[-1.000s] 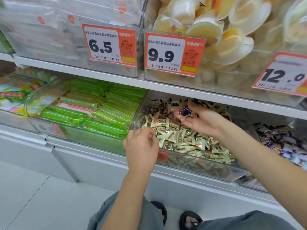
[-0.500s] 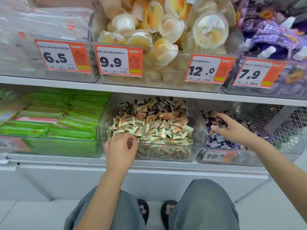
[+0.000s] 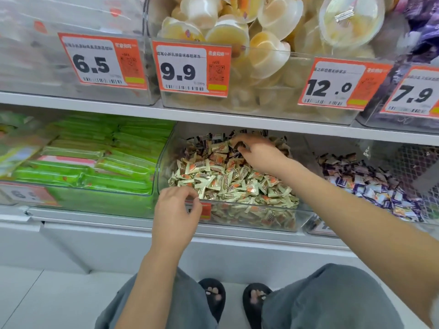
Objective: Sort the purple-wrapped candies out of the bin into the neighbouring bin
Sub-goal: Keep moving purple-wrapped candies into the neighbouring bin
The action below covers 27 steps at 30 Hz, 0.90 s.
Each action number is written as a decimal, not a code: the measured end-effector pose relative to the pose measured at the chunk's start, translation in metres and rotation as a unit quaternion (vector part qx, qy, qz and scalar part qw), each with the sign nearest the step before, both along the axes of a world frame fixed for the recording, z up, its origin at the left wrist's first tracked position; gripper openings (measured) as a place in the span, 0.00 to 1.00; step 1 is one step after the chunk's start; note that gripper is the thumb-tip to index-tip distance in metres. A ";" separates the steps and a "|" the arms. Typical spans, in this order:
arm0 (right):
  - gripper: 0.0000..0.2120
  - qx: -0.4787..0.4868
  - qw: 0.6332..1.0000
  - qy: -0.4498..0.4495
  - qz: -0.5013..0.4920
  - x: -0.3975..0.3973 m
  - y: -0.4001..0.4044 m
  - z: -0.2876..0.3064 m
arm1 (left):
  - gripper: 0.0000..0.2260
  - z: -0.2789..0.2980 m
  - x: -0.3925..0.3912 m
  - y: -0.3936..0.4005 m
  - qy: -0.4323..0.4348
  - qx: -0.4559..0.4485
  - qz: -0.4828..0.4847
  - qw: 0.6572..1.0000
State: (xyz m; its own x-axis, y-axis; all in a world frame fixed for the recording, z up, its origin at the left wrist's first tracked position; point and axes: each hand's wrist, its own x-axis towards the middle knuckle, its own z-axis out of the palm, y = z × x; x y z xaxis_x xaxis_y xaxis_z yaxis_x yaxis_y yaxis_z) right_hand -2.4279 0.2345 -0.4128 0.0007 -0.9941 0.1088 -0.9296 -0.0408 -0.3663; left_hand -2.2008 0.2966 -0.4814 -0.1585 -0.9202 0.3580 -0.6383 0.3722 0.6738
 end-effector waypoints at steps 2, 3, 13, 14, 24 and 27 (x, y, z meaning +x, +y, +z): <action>0.15 0.015 1.000 0.026 -0.007 0.002 -0.035 -0.006 | 0.03 0.002 0.003 -0.006 -0.004 0.005 -0.020 1.000; 0.16 0.017 0.999 0.035 -0.003 0.001 -0.051 -0.012 | 0.03 0.004 0.004 -0.009 -0.006 0.010 -0.031 0.999; 0.22 0.046 0.998 0.004 0.038 0.026 -0.148 -0.060 | 0.04 0.007 -0.010 -0.021 -0.012 0.020 -0.128 0.991; 0.22 0.054 0.997 0.013 0.050 0.031 -0.153 -0.061 | 0.04 0.007 -0.009 -0.022 -0.010 0.019 -0.128 0.992; 0.21 0.090 0.992 0.054 0.072 0.049 -0.173 -0.075 | 0.06 0.006 -0.011 -0.022 -0.015 0.017 -0.111 0.994; 0.21 0.052 0.994 -0.058 0.078 0.045 -0.163 -0.073 | 0.05 0.006 -0.014 -0.022 -0.024 0.006 -0.098 0.995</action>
State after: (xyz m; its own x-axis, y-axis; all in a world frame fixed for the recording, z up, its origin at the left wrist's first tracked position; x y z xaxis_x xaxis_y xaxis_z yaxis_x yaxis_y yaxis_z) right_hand -2.3830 0.0715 -0.4860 0.1487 -0.9888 0.0132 -0.8662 -0.1367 -0.4806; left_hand -2.2152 0.2742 -0.4758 -0.3516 -0.8742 0.3350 -0.5854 0.4846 0.6500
